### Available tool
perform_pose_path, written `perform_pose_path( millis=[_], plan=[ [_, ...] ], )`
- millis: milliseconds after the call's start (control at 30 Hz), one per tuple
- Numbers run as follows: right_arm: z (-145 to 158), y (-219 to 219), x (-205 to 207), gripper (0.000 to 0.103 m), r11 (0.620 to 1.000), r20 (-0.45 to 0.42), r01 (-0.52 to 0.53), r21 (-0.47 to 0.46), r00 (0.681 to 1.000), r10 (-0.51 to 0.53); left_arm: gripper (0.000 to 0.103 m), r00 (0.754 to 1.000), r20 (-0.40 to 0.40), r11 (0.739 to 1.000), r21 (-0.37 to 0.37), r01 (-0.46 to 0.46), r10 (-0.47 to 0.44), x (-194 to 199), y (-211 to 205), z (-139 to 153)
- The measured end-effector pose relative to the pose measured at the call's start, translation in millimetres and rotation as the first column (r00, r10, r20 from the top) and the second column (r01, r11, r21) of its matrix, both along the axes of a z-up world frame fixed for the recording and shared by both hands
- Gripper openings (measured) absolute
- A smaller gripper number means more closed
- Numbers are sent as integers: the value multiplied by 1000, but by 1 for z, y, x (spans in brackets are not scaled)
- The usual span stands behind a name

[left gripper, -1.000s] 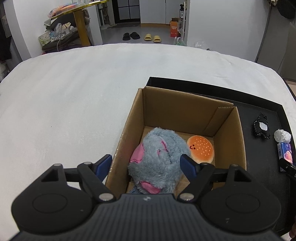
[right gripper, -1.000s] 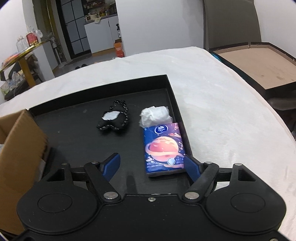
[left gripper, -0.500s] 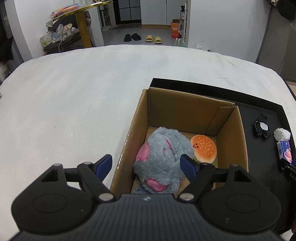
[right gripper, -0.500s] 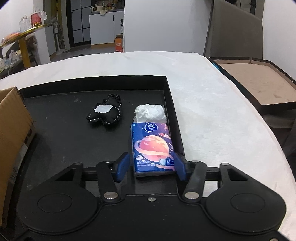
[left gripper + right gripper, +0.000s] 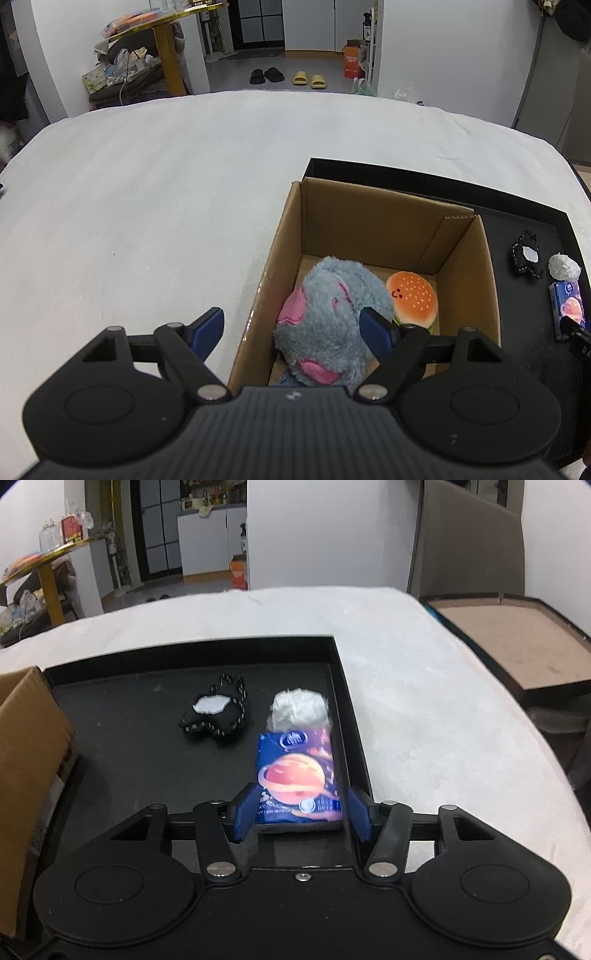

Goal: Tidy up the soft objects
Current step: 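Move the right gripper to the blue tissue pack and grasp it, then lift the blue tissue pack with the right gripper over the box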

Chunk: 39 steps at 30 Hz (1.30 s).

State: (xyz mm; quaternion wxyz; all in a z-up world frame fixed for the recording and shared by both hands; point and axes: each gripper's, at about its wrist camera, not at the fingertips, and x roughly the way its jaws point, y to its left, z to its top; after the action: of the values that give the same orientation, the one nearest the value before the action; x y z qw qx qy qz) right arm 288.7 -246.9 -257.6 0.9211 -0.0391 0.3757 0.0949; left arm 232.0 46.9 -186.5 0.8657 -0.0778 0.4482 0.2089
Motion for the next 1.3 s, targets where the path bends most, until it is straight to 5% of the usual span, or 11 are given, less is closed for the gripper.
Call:
perform_pose_path(
  millis=[300,400,1300],
  plan=[
    [-10,17,3,60,993,-16,-39,-113,999,38,79,1000,2,1000,-7,-6,6,-2,2,-1],
    [-10,8,6,52,1000,-58,-9,-7,998,9,79,1000,1,1000,-15,-8,8,-3,4,-1],
    [38,24,-22,51,993,17,-66,93,998,65,79,1000,15,999,-33,-16,16,-10,13,-1]
  ],
)
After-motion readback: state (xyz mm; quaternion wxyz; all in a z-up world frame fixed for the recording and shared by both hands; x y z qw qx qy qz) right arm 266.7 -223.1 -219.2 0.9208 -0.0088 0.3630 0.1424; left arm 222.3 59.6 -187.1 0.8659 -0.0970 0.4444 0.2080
